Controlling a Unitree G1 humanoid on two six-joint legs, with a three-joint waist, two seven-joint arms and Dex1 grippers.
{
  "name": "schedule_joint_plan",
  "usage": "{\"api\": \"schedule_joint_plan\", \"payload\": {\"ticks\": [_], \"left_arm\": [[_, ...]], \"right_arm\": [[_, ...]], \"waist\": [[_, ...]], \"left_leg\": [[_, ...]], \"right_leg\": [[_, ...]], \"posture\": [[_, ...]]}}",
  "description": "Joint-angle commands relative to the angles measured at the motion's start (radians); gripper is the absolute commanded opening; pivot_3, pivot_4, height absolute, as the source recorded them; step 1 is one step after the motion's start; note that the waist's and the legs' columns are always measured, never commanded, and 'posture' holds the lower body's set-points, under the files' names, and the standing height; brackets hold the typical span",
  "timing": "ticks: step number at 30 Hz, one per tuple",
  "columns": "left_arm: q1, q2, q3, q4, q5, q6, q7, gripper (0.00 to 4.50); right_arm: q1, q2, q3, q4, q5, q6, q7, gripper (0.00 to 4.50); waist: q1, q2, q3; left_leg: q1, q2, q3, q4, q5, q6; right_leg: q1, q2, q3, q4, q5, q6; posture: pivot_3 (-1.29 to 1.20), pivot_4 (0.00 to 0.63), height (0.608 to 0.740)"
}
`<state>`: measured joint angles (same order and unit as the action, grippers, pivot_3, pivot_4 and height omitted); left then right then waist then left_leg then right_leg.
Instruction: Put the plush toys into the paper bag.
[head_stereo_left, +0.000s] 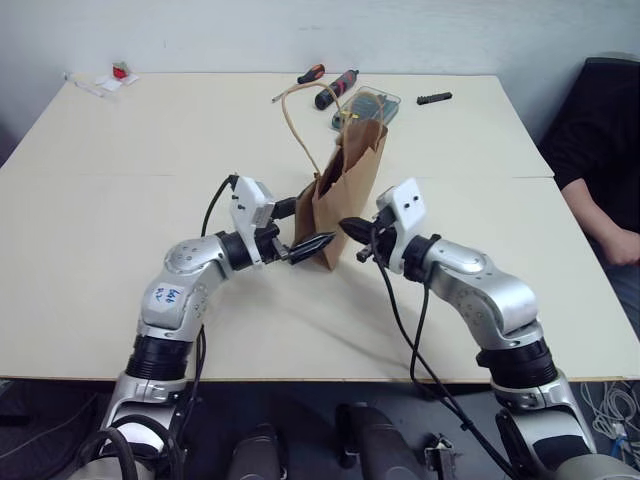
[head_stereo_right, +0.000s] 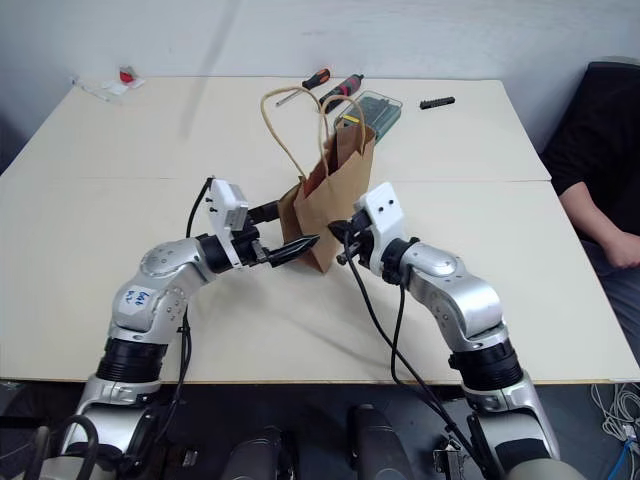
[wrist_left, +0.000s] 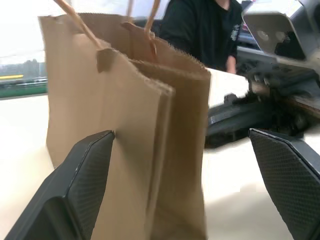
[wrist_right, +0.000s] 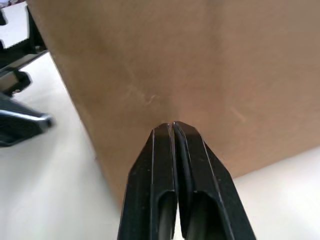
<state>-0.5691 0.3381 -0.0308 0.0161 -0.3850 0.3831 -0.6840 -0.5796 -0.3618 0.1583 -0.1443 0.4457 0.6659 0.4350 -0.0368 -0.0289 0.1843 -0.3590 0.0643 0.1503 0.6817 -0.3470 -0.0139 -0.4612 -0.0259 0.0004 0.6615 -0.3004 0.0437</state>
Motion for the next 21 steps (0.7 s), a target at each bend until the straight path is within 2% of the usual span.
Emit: {"api": "schedule_joint_plan", "payload": {"ticks": [1, 2, 5, 12, 17, 19, 21], "left_arm": [[-0.046, -0.037, 0.001, 0.048, 0.055, -0.04, 0.075, 4.5], [-0.053, -0.048, 0.003, 0.065, 0.063, -0.051, 0.084, 4.5], [-0.084, -0.088, 0.015, 0.13, 0.076, -0.094, 0.108, 3.93], [-0.158, -0.093, 0.034, 0.294, 0.056, -0.153, 0.0, 1.67], [-0.233, -0.033, -0.008, 0.406, 0.056, -0.216, -0.255, 0.16], [-0.247, -0.011, -0.018, 0.416, 0.047, -0.215, -0.345, 0.04], [-0.265, 0.041, -0.031, 0.403, 0.008, -0.142, -0.494, 0.0]], "right_arm": [[-0.014, 0.01, -0.007, 0.0, -0.027, -0.039, 0.03, 0.03], [-0.011, 0.011, -0.008, -0.001, -0.032, -0.041, 0.036, 0.03], [0.016, 0.003, -0.019, -0.024, -0.039, -0.04, 0.054, 0.0], [0.137, -0.066, -0.086, -0.159, -0.015, -0.038, 0.105, 0.0], [0.276, -0.171, -0.237, -0.302, 0.071, 0.016, 0.154, 0.0], [0.305, -0.209, -0.302, -0.344, 0.122, 0.059, 0.158, 0.0], [0.379, -0.32, -0.441, -0.416, 0.231, 0.109, 0.259, 0.37]], "waist": [[0.003, 0.0, 0.0], [0.005, 0.0, 0.0], [0.007, 0.0, 0.0], [0.008, 0.0, 0.0], [0.01, 0.0, 0.0], [0.01, 0.0, 0.0], [0.009, 0.0, 0.0]], "left_leg": [[0.0, 0.0, 0.0, 0.0, 0.0, 0.0], [0.0, 0.0, 0.0, 0.0, 0.0, 0.0], [0.0, 0.0, 0.0, 0.0, 0.0, 0.0], [0.0, 0.0, 0.0, 0.0, 0.0, 0.0], [0.0, 0.0, 0.0, 0.0, 0.0, 0.0], [-0.001, 0.0, -0.001, 0.0, 0.0, 0.0], [-0.001, 0.0, 0.0, 0.001, 0.0, 0.0]], "right_leg": [[0.0, 0.0, 0.0, 0.0, 0.0, 0.0], [0.0, 0.0, 0.0, 0.0, 0.0, 0.0], [0.0, 0.0, -0.001, 0.001, 0.0, 0.0], [0.0, 0.0, -0.001, 0.0, 0.0, 0.0], [0.0, 0.0, -0.002, 0.0, 0.0, 0.0], [0.0, 0.0, -0.003, -0.001, 0.0, 0.0], [0.0, 0.0, -0.003, -0.001, 0.0, 0.0]], "posture": [[0.0, 0.15, 0.74], [0.0, 0.15, 0.74], [0.0, 0.15, 0.74], [0.0, 0.15, 0.74], [0.0, 0.15, 0.74], [0.0, 0.15, 0.74], [0.0, 0.15, 0.74]]}}
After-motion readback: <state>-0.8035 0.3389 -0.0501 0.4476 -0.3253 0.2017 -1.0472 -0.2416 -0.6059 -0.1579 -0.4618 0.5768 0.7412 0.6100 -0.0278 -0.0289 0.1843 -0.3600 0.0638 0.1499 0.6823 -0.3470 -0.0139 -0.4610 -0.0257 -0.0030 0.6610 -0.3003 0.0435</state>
